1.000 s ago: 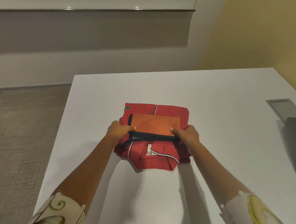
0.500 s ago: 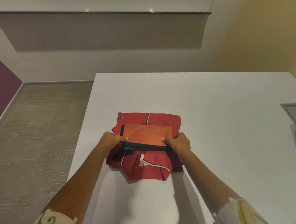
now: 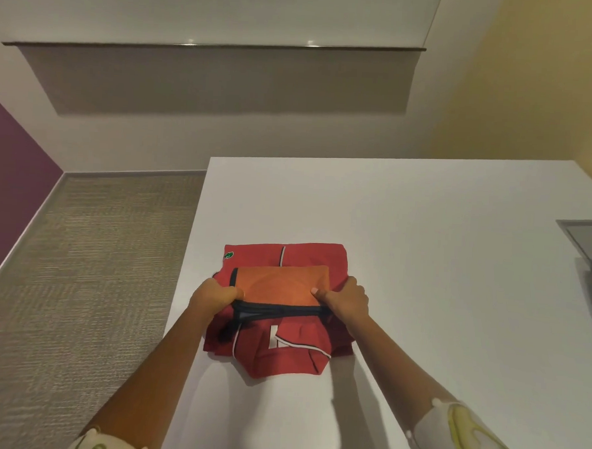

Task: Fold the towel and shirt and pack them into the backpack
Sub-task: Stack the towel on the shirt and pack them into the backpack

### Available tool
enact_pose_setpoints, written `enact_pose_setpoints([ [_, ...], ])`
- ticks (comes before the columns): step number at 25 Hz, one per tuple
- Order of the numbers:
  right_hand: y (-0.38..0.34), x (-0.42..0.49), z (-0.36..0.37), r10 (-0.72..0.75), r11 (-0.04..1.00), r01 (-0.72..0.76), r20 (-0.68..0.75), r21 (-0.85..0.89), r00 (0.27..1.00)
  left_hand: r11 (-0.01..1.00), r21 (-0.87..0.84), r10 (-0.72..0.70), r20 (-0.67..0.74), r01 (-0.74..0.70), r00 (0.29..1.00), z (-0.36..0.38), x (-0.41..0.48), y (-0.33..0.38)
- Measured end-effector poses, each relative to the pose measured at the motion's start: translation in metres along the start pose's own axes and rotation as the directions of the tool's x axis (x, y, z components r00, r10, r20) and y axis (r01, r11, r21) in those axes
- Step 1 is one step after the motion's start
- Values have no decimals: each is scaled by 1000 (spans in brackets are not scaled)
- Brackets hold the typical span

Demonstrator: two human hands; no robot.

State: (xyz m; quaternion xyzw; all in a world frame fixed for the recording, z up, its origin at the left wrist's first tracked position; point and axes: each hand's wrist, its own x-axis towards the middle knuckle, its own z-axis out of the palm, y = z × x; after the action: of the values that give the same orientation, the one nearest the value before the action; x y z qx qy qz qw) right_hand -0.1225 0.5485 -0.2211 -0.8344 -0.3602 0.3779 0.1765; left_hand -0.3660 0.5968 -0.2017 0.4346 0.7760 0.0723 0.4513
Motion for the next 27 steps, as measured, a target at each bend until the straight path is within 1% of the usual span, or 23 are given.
enact_pose_setpoints([
  [2, 1, -7, -5, -39, 999, 37, -36, -40, 999, 984, 178, 57, -140, -31, 989, 4, -9, 8],
  [4, 3, -16, -11, -116, 986, 105, -81, -127, 990, 945, 315, 179, -262, -91, 948, 11, -22, 19],
  [6, 4, -24, -18, -210, 957, 181, -110, -228, 972, 894, 410, 321, -300, -183, 899, 16, -37, 30],
  [7, 5, -27, -23, -244, 939, 205, -118, -277, 963, 864, 447, 386, -291, -232, 876, 21, -38, 33],
  [9, 5, -34, -35, -304, 902, 236, -144, -360, 942, 814, 499, 465, -253, -298, 848, 30, -52, 42],
  [12, 6, -45, -59, -348, 876, 247, -188, -414, 918, 806, 481, 488, -211, -344, 847, 49, -77, 59],
  [15, 12, -56, -82, -345, 860, 216, -217, -462, 913, 766, 500, 540, -160, -403, 827, 72, -103, 72],
  [18, 25, -67, -104, -338, 841, 182, -232, -510, 912, 681, 571, 611, -99, -458, 785, 95, -125, 84],
  [23, 55, -79, -154, -322, 830, 110, -309, -546, 895, 534, 645, 716, 0, -547, 698, 132, -159, 118],
  [26, 78, -81, -180, -311, 810, 68, -328, -582, 892, 483, 644, 743, 57, -594, 667, 157, -182, 141],
  [27, 83, -82, -189, -319, 801, 51, -354, -596, 879, 467, 636, 751, 80, -614, 655, 166, -190, 148],
])
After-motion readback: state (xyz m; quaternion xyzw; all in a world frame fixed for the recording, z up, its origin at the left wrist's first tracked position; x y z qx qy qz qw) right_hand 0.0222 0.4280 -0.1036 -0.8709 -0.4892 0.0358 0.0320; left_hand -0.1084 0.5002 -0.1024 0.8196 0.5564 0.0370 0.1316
